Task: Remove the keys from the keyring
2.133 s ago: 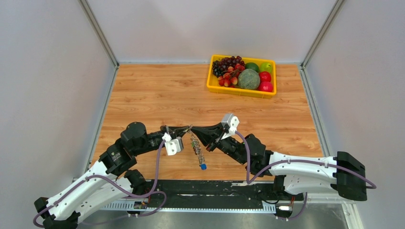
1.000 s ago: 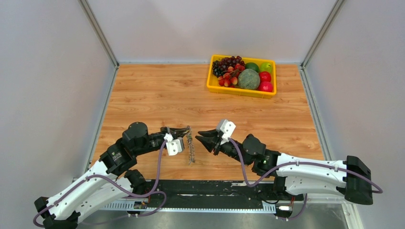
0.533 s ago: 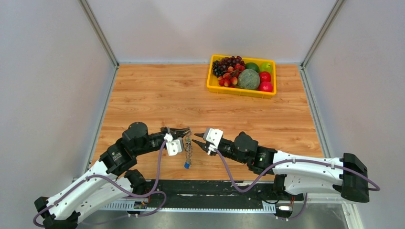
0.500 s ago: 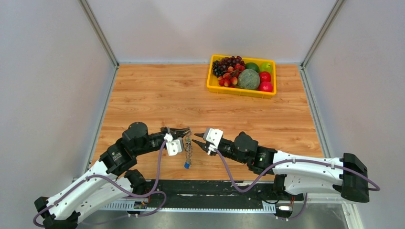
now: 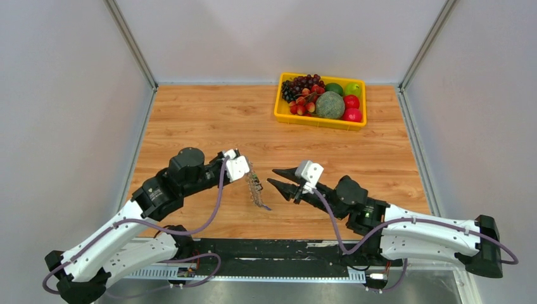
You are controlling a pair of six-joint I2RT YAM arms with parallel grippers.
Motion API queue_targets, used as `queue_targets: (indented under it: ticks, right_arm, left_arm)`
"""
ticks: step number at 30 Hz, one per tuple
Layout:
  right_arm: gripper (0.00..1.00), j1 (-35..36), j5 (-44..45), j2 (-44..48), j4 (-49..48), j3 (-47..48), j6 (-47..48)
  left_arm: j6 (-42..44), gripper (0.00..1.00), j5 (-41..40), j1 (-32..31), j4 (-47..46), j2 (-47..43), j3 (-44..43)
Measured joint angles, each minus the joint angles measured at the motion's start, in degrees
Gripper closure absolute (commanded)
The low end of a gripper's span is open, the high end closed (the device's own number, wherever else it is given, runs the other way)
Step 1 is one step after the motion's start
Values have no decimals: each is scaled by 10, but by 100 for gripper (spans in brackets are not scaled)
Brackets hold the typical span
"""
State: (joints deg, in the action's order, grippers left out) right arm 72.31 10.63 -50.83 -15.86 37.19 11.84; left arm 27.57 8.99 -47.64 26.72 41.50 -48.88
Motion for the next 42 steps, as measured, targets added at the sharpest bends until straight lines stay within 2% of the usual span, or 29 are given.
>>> queue_targets:
  ticks: [4, 8, 15, 31, 42]
  right_arm:
    - [62, 0, 0, 47, -2, -20, -22]
    - [59, 0, -1, 55, 0, -32, -38]
    - [59, 0, -7, 50, 6, -35, -54]
    - [63, 0, -47, 18, -11, -35, -61]
    - [64, 0, -107, -129, -85, -11, -42]
  left_arm:
    - [-53, 100, -66, 0, 74, 48, -79]
    - [-112, 100, -122, 0, 153, 105, -138]
    - [-190, 100, -161, 0, 272, 164, -186]
    - [-213, 100, -139, 0, 314, 145, -199]
    - [-236, 100, -116, 0, 324, 152, -215]
